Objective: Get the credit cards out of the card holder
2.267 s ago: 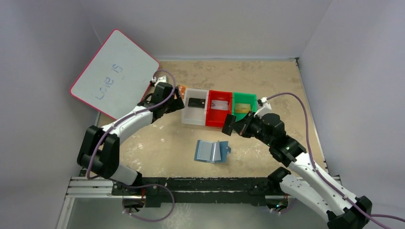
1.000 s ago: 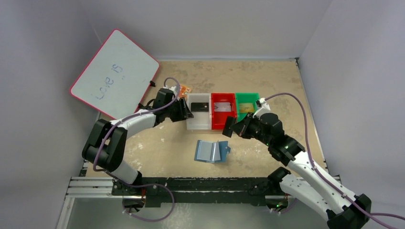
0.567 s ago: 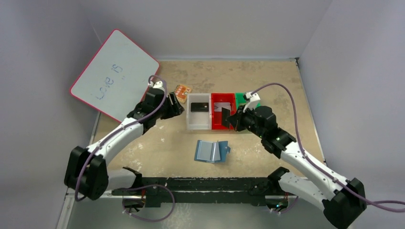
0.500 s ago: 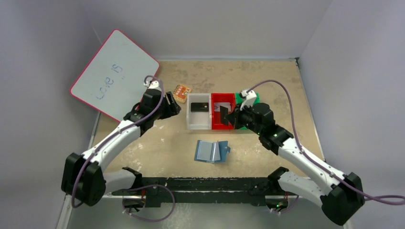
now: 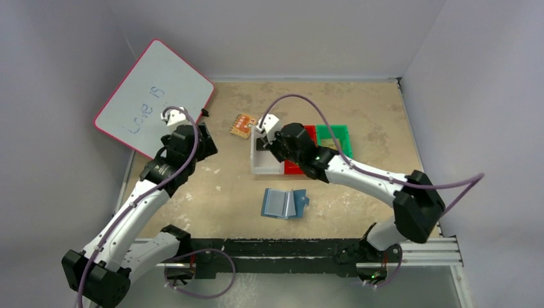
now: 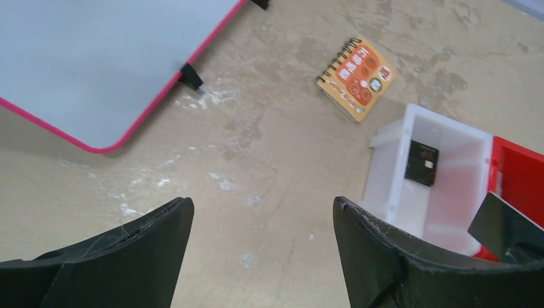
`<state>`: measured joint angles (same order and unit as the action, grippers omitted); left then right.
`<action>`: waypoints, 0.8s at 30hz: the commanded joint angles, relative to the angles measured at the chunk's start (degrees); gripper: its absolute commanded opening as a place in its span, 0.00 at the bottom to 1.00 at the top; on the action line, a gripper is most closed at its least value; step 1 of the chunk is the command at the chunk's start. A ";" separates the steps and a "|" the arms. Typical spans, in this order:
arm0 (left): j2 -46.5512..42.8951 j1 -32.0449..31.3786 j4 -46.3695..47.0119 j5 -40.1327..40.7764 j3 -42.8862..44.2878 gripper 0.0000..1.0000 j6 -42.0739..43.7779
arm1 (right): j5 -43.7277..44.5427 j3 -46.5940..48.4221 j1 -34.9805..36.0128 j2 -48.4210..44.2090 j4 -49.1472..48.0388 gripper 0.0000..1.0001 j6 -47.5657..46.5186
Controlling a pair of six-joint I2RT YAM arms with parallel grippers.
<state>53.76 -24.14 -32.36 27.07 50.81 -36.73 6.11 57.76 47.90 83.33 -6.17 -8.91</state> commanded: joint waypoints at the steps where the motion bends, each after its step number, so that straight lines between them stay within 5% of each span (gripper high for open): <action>1: 1.81 0.19 -3.55 9.06 3.89 0.80 5.82 | 8.36 8.01 0.10 4.85 -0.68 0.00 -7.10; 7: 4.25 3.62 -0.86 9.07 1.23 0.87 6.91 | 9.56 11.29 0.43 11.02 0.69 0.00 -15.91; 14: 7.17 19.74 1.08 -4.63 -1.49 0.88 7.40 | 6.99 13.82 0.39 15.98 0.62 0.00 -23.40; 24: 4.10 20.44 1.34 -3.50 -2.24 0.87 7.07 | 9.35 17.70 0.41 23.48 4.45 0.00 -30.12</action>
<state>60.62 -3.88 -33.19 22.74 48.82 -30.59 13.91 72.38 48.31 105.89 -2.70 -34.17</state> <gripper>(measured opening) 0.870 0.007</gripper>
